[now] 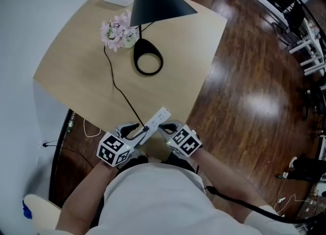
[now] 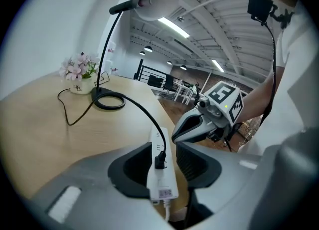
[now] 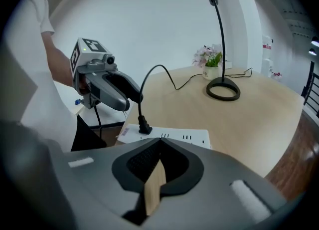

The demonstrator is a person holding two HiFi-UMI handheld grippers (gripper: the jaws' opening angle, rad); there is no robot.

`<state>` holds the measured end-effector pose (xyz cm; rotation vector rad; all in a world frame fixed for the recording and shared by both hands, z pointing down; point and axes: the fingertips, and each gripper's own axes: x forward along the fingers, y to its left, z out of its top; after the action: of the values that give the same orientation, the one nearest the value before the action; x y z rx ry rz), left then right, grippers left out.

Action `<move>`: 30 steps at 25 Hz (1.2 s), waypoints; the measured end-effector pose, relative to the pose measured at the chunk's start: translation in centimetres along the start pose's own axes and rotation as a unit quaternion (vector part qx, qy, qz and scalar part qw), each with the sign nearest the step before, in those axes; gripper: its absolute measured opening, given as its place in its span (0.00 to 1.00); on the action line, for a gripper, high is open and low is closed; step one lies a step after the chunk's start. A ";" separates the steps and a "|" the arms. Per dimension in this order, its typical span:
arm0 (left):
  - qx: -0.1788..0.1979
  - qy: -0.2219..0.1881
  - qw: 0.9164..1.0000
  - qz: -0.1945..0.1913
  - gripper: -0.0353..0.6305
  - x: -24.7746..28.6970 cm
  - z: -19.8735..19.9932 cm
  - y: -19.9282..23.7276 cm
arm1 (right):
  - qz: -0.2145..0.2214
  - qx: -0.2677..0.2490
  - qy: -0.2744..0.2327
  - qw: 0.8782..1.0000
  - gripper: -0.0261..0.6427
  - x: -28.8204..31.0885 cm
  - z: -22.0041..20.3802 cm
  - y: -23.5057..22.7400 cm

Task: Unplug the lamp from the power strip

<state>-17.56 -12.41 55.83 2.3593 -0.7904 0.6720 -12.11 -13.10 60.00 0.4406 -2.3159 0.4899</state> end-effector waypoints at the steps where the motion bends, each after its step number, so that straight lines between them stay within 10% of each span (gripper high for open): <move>1: 0.001 0.009 1.000 0.003 0.30 0.4 -0.3 0.2 | 0.005 -0.004 0.003 1.000 0.05 0.3 0.0 -0.1; 21: 0.033 0.061 0.997 0.024 0.07 3.3 -0.2 0.1 | 0.047 -0.038 0.012 0.998 0.05 2.9 -0.1 0.2; 30: 0.039 0.020 0.998 0.047 0.07 1.8 3.0 1.6 | 0.041 -0.031 0.009 0.999 0.05 2.8 -0.2 0.2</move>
<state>-16.55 -16.04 55.29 2.3831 -0.8778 0.8004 -13.97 -13.30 62.06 0.3097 -2.3315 0.4582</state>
